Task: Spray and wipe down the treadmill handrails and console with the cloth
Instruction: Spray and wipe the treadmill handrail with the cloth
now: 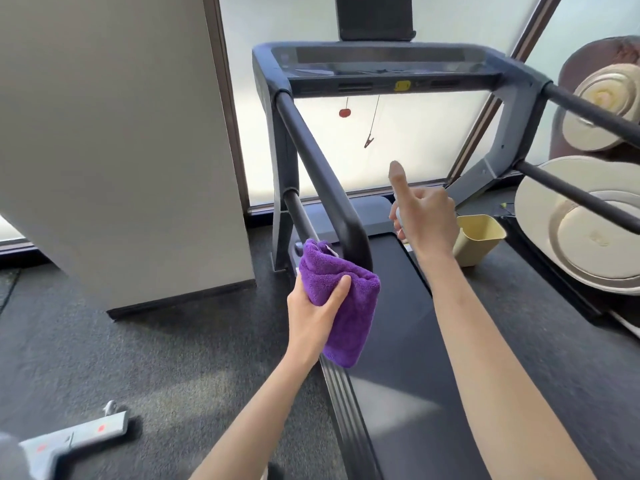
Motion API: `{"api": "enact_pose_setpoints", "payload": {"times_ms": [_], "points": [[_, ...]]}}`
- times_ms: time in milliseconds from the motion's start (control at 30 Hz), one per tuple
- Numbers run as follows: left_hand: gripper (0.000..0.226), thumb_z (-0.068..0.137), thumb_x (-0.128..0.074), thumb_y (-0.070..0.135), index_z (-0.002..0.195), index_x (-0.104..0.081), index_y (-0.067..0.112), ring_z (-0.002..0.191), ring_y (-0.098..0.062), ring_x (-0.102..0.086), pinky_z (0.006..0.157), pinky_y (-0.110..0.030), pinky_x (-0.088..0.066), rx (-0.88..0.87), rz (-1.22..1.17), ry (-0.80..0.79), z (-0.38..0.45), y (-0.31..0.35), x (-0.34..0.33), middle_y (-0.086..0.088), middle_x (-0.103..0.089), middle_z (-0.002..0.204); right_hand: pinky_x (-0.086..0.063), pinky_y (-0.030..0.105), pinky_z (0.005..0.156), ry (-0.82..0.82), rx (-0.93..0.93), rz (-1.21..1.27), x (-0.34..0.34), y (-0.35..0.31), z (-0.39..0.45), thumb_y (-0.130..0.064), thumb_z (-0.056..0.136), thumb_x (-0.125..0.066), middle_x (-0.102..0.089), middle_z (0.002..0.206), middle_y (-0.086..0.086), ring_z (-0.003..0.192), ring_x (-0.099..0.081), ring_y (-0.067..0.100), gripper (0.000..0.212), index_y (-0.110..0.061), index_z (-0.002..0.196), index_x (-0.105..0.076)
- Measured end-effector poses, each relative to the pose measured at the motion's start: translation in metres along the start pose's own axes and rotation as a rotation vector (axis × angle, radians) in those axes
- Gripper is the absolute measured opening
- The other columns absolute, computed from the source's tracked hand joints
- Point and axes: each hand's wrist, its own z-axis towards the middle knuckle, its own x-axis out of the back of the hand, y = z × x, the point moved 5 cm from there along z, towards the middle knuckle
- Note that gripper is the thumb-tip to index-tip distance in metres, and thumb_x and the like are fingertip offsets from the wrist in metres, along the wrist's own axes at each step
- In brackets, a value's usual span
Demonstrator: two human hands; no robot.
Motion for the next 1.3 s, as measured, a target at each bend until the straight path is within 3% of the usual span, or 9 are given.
{"api": "enact_pose_setpoints", "payload": {"times_ms": [133,267,433,567,733,833,933,1133,1300], "points": [[0.051,0.063,-0.072,0.052,0.105,-0.063,0.025,0.09,-0.007,-0.068,0.08,-0.021,-0.052,-0.009,0.016,-0.115,0.019,-0.003,0.009,0.01,-0.073,0.094,-0.054,0.034,0.074,-0.019,0.038,-0.101,-0.021,-0.023,0.021,-0.069,0.089,-0.044,-0.054,0.038,-0.005,0.061,-0.069,0.033,0.081,0.004,0.066,-0.071],[0.053,0.063,-0.071,0.052,0.105,-0.063,0.021,0.09,-0.006,-0.068,0.08,-0.019,-0.051,0.012,-0.018,-0.199,0.051,0.002,0.024,0.012,-0.073,0.093,-0.056,0.036,0.078,-0.001,0.012,-0.183,-0.04,-0.044,0.045,-0.059,0.093,-0.048,-0.057,0.045,-0.002,0.051,-0.062,0.026,0.071,0.0,0.061,-0.069],[0.054,0.067,-0.073,0.05,0.109,-0.064,0.019,0.089,-0.002,-0.067,0.08,-0.016,-0.049,0.047,-0.069,-0.253,0.103,0.018,0.051,0.014,-0.073,0.094,-0.051,0.038,0.08,0.104,-0.033,-0.393,-0.051,-0.064,0.07,-0.075,0.094,-0.039,-0.072,0.068,0.01,0.067,-0.07,0.032,0.087,0.001,0.072,-0.074],[0.048,0.069,-0.073,0.049,0.108,-0.063,0.025,0.089,0.0,-0.066,0.08,-0.016,-0.048,0.072,-0.068,-0.304,0.135,0.026,0.068,0.019,-0.072,0.094,-0.053,0.04,0.085,0.186,-0.11,-0.473,-0.066,-0.076,0.091,-0.09,0.075,-0.026,-0.074,0.075,0.013,0.075,-0.071,0.035,0.101,-0.002,0.073,-0.075],[0.049,0.065,-0.071,0.056,0.107,-0.062,0.032,0.092,-0.003,-0.067,0.081,-0.016,-0.049,0.09,-0.074,-0.346,0.173,0.027,0.076,0.017,-0.072,0.096,-0.054,0.04,0.086,0.14,-0.127,-0.527,-0.092,-0.091,0.114,-0.078,0.089,-0.036,-0.075,0.075,0.012,0.073,-0.072,0.033,0.089,0.001,0.075,-0.076],[0.044,0.074,-0.079,0.048,0.109,-0.062,0.026,0.089,0.0,-0.067,0.079,-0.014,-0.049,0.105,-0.088,-0.358,0.194,0.026,0.074,0.02,-0.072,0.093,-0.051,0.037,0.079,0.137,-0.104,-0.511,-0.104,-0.102,0.126,-0.067,0.087,-0.041,-0.067,0.061,0.005,0.067,-0.07,0.032,0.08,0.003,0.074,-0.075],[0.044,0.072,-0.071,0.042,0.11,-0.062,0.022,0.085,0.006,-0.065,0.075,-0.01,-0.046,0.101,-0.089,-0.368,0.213,0.024,0.067,0.026,-0.07,0.089,-0.047,0.036,0.073,0.14,-0.102,-0.503,-0.112,-0.104,0.138,-0.061,0.092,-0.045,-0.061,0.054,0.001,0.064,-0.068,0.029,0.074,0.004,0.075,-0.075],[0.058,0.068,-0.073,0.053,0.115,-0.062,0.021,0.089,0.001,-0.066,0.077,-0.013,-0.048,0.119,-0.061,-0.371,0.247,0.014,0.063,0.021,-0.071,0.094,-0.047,0.04,0.077,0.215,-0.063,-0.553,-0.103,-0.102,0.147,-0.078,0.092,-0.037,-0.074,0.073,0.016,0.073,-0.069,0.033,0.091,0.003,0.074,-0.075],[0.036,0.073,-0.074,0.047,0.103,-0.06,0.031,0.084,0.005,-0.065,0.077,-0.014,-0.047,0.143,-0.014,-0.459,0.275,0.002,0.067,0.026,-0.07,0.088,-0.043,0.034,0.063,0.281,-0.078,-0.532,-0.098,-0.141,0.105,-0.08,0.092,-0.04,-0.068,0.065,0.019,0.067,-0.065,0.033,0.091,0.003,0.067,-0.069]]}}
